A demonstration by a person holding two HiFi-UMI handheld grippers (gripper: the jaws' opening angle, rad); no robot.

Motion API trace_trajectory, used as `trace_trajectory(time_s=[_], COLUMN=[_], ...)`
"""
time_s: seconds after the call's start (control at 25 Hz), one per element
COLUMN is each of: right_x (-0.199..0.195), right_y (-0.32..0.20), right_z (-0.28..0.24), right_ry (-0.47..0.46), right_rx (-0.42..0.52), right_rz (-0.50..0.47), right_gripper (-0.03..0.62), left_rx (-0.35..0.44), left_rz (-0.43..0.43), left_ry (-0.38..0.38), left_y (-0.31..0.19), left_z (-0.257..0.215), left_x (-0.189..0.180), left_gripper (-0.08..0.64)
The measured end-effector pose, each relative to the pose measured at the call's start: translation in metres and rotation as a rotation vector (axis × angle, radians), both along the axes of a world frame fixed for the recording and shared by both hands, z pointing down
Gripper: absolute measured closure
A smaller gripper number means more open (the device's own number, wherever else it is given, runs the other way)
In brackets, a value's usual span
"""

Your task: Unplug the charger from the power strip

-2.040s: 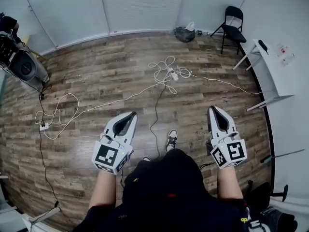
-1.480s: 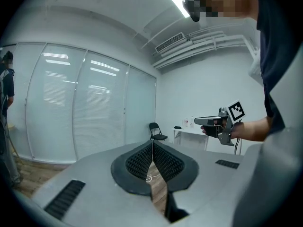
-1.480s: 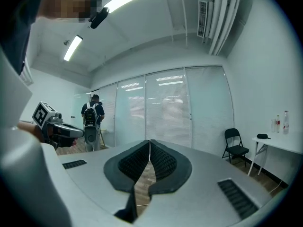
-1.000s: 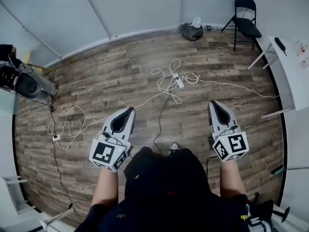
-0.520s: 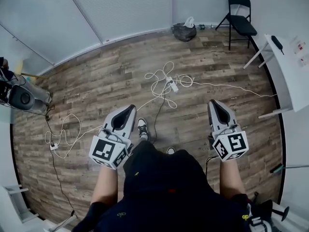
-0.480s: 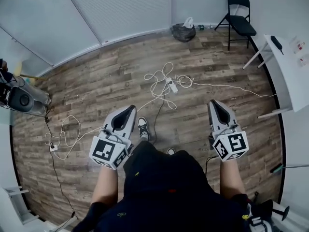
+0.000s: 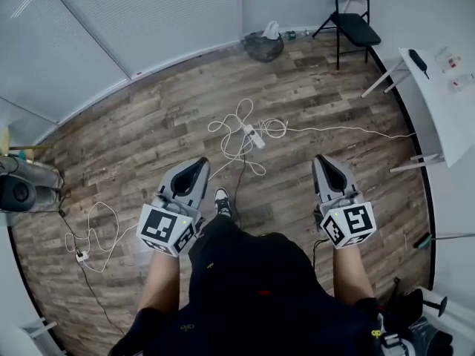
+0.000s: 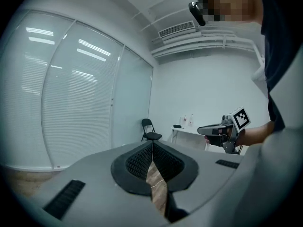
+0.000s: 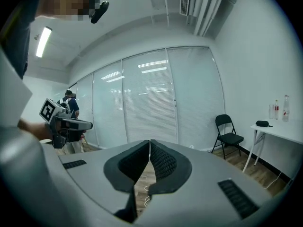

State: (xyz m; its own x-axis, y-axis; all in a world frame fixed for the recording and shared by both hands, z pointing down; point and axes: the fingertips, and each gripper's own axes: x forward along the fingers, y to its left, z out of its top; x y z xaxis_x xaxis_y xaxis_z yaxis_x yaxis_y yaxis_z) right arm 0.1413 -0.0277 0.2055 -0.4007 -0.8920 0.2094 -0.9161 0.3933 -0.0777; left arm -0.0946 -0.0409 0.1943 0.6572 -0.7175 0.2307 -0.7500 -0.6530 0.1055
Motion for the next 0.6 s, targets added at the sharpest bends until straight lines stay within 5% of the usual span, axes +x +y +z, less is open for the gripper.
trace_trajectory(time_s=[0.32, 0.6], right_x=[-0.052, -0.052], right_y=[-0.114, -0.168], right_z=[0.001, 0.039], right_ry=[0.081, 0.084], right_rx=[0.006, -0.042], right_rz=[0.062, 0.089], right_gripper=[0.569, 0.569], left_rx=[-0.019, -0.122], left_rz=[0.1, 0.163], left_ry=[-0.073, -0.001], left_y=[-0.13, -0.188], left_z=[0.032, 0.073], left_x=[-0.061, -0.047], left_gripper=[0.537, 0.537])
